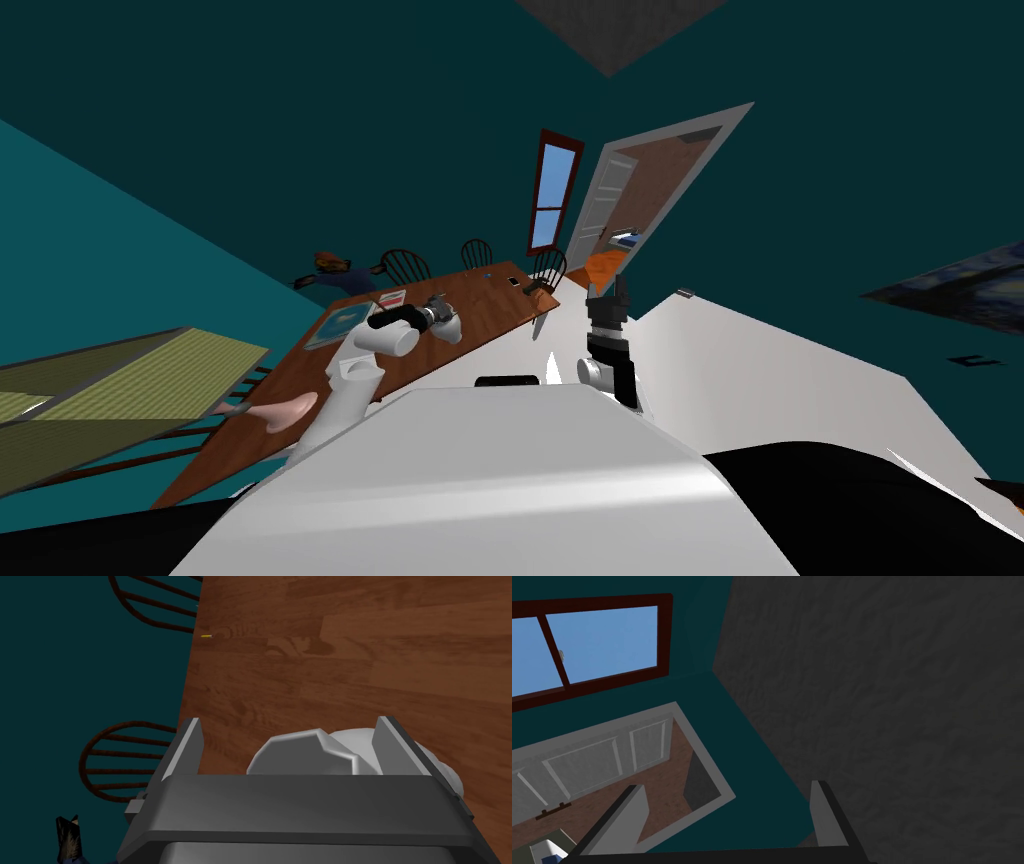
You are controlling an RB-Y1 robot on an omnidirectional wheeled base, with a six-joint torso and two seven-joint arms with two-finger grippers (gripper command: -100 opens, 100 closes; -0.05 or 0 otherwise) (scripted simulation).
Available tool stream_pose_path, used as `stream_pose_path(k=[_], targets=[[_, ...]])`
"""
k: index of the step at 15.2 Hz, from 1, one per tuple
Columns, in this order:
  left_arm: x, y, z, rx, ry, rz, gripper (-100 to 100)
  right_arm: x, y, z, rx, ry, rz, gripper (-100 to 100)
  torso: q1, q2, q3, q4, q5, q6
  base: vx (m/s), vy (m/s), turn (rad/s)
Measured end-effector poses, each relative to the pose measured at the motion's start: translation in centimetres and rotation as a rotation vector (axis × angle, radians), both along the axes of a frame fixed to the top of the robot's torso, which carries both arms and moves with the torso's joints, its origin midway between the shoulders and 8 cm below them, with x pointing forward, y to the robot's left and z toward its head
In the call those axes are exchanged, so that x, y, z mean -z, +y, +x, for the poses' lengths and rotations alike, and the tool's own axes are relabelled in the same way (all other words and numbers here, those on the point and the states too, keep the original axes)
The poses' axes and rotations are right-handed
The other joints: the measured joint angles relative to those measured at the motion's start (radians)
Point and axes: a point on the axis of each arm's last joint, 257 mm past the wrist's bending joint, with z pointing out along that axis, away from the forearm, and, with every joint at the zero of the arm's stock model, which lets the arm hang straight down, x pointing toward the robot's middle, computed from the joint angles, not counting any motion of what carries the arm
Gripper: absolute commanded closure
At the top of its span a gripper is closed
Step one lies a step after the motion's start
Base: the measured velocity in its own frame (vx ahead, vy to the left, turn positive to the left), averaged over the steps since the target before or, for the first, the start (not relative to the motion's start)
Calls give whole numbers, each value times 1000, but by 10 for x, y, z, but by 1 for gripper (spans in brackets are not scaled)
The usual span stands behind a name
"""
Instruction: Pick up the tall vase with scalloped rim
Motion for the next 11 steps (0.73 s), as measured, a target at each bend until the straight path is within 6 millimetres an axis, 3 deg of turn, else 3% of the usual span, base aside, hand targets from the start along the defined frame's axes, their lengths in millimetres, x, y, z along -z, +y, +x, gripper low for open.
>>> stream_pose_path(k=[11], targets=[[21, 6, -17, -43, 179, -33, -100, 0, 0, 0, 0, 0, 0, 0, 0, 0, 0, 0, 0, 0, -9, 22, -47]])
